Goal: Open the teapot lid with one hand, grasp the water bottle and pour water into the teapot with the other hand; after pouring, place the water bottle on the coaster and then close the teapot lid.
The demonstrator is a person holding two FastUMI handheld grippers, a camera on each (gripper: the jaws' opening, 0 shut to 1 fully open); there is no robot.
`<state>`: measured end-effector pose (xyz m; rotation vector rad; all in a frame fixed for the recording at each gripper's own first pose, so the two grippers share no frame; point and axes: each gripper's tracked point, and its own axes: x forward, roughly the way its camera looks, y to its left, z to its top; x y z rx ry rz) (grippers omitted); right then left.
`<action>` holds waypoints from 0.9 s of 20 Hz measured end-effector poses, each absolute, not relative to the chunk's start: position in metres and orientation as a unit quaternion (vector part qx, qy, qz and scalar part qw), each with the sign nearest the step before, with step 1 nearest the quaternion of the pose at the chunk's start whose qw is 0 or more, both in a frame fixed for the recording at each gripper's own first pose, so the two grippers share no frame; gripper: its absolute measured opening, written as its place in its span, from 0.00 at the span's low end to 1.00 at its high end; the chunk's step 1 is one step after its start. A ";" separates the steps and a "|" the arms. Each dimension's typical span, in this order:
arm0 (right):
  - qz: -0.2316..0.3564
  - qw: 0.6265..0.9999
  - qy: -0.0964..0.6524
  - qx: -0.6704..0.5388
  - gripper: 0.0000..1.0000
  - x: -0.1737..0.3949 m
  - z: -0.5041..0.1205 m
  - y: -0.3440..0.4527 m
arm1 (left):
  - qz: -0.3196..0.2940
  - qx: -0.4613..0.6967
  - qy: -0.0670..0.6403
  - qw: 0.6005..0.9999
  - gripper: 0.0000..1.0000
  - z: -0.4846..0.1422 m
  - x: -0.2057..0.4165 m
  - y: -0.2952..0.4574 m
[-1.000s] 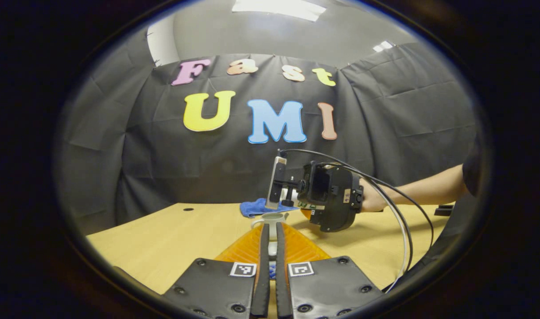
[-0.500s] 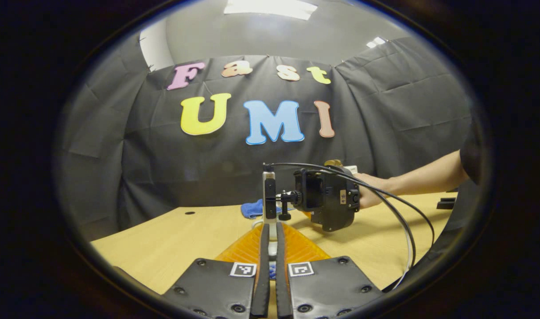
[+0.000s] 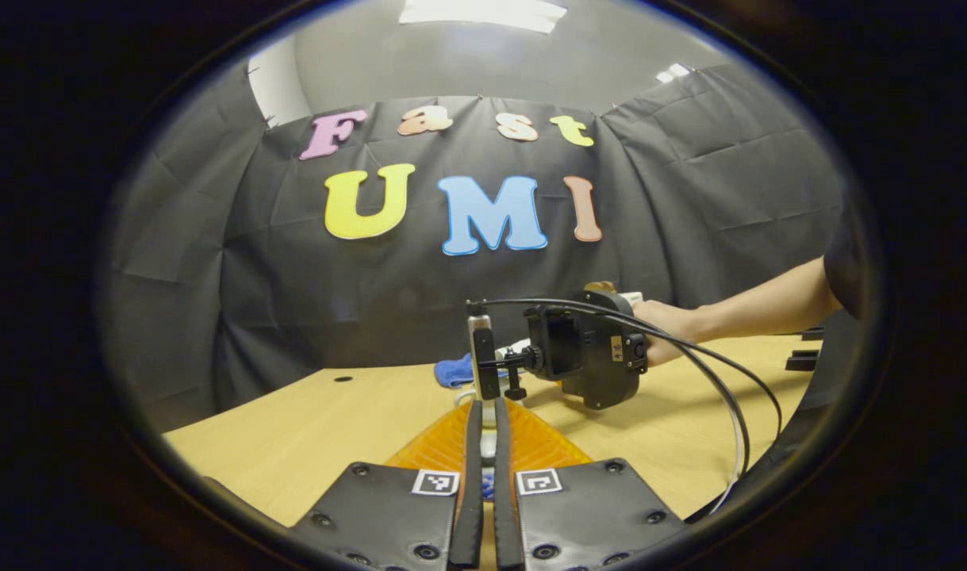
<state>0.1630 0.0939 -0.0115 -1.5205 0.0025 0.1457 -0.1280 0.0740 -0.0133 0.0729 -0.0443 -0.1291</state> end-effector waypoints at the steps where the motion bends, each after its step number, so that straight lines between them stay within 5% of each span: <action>1: 0.065 0.720 0.000 -0.691 0.73 0.162 -0.009 0.095 | -0.065 0.036 -0.022 0.997 0.12 -0.012 -0.129 0.074; 18: 0.049 0.659 -0.039 -0.750 0.73 0.164 0.014 0.107 | -0.060 0.043 -0.016 0.997 0.12 -0.017 -0.128 0.075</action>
